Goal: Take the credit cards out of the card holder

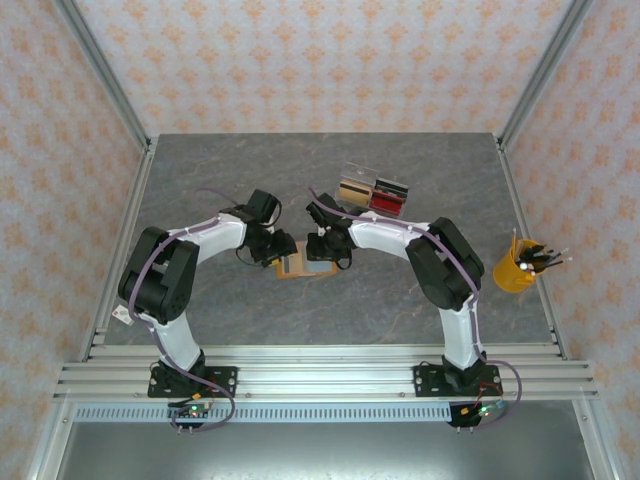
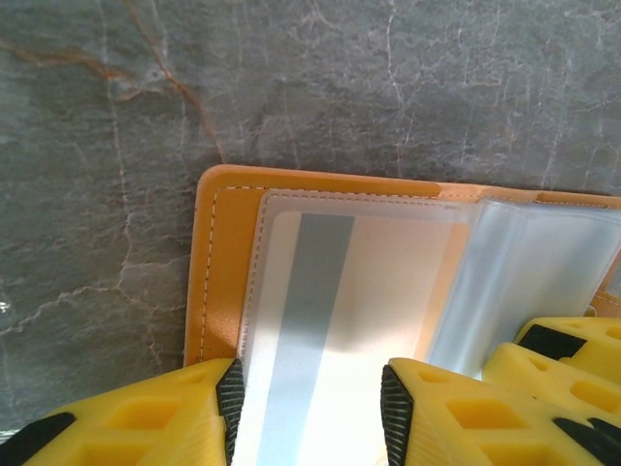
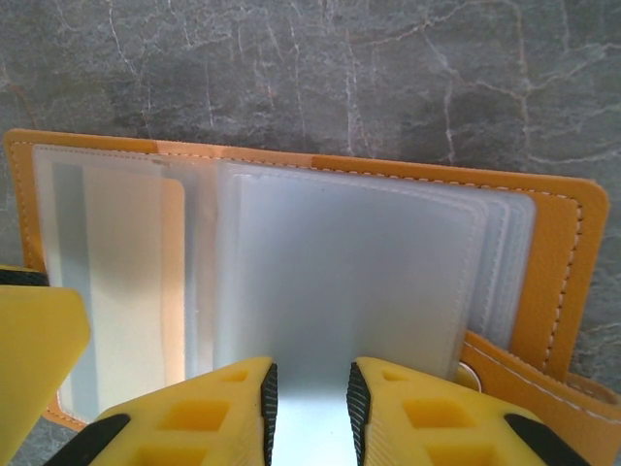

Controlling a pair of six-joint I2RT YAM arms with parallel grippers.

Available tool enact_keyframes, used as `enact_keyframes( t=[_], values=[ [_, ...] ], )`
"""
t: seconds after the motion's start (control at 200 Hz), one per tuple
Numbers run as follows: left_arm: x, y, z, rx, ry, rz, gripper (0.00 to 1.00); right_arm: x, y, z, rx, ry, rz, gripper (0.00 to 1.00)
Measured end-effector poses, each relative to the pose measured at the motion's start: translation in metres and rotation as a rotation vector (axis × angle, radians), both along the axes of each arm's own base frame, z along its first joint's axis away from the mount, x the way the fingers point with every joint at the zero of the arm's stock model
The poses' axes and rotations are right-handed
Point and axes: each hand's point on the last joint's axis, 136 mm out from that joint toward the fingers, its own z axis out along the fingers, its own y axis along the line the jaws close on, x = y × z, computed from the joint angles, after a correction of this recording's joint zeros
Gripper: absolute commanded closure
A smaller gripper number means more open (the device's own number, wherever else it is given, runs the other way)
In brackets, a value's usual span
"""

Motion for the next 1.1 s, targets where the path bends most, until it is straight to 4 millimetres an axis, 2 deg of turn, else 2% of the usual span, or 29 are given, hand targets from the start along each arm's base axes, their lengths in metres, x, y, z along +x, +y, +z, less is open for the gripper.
enact_keyframes(
  t=[0.29,0.636,0.831,0.911,1.101],
  values=[
    [-0.0002,0.0030,-0.0013,0.020,0.003,-0.002,0.53,0.0007,0.0012,-0.0003,0.002,0.001,0.001,0.71],
    [-0.0021,-0.0005,-0.0023,0.001,0.014,-0.010,0.65,0.0013,0.0024,-0.0005,0.006,0.004,0.002,0.71],
    [-0.0026,0.0014,-0.0014,0.018,0.010,-0.035,0.66,0.0012,0.0024,-0.0006,0.005,0.004,0.003,0.72],
    [-0.0023,0.0025,-0.0005,0.028,0.006,-0.044,0.74,0.0012,0.0024,-0.0006,0.005,0.004,0.003,0.72],
    [-0.0033,0.0021,0.0010,0.026,0.003,-0.057,0.77,0.0012,0.0024,-0.0006,0.005,0.004,0.003,0.72]
  ],
)
